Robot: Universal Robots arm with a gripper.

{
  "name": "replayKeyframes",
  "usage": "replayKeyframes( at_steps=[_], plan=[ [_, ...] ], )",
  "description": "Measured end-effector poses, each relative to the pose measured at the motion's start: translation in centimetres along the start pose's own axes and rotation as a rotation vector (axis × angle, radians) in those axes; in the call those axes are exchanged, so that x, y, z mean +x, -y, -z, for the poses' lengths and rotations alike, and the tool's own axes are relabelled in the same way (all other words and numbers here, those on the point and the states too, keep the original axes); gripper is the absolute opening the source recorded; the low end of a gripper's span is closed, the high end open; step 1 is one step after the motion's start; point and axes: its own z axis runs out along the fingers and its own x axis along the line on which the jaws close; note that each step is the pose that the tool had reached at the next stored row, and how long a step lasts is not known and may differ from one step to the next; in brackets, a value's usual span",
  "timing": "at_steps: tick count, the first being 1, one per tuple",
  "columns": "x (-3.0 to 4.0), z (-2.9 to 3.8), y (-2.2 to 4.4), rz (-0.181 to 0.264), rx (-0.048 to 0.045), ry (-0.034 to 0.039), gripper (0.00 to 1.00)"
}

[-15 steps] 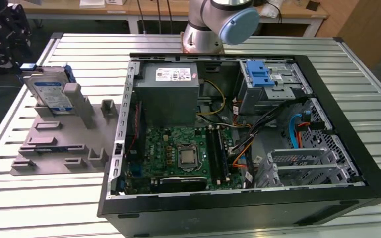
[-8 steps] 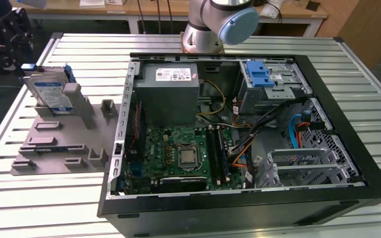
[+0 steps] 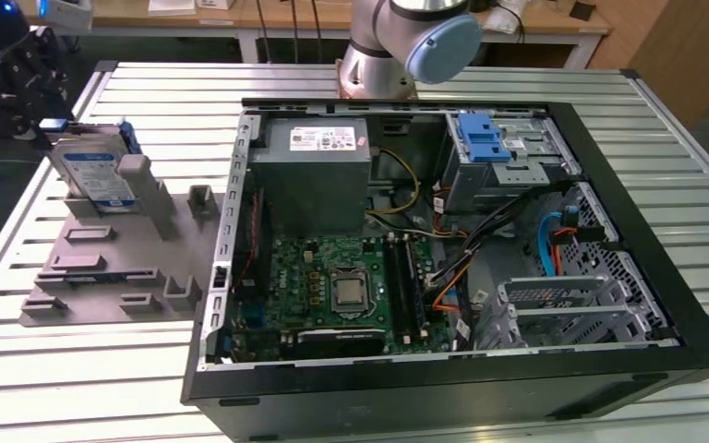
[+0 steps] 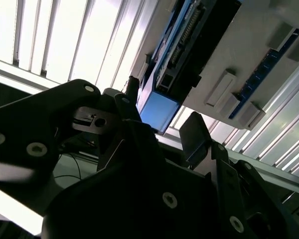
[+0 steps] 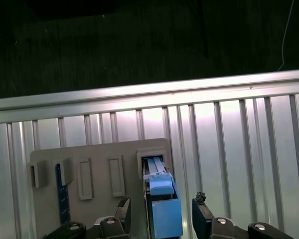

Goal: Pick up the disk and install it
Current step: 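Pick up the disk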

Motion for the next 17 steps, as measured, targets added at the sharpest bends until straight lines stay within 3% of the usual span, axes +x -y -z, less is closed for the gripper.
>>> replayKeyframes(
  at_steps=[3, 4, 8, 11, 12, 17],
  plan=[
    [-0.06, -0.48, -0.06, 0.0, 0.0001, 0.0001, 0.59],
    [-0.08, -0.61, -0.08, 0.0, 0.0, 0.0, 0.52],
    [-0.11, -1.02, -0.16, 0.0, 0.0001, 0.0, 0.52],
    [-0.11, -1.08, -0.17, 0.0, -0.0003, -0.0002, 0.51],
    [-0.11, -1.09, -0.17, 0.0, -0.0003, -0.0001, 0.44],
    [-0.11, -1.11, -0.17, 0.0, 0.0, 0.0, 0.44]
  ],
)
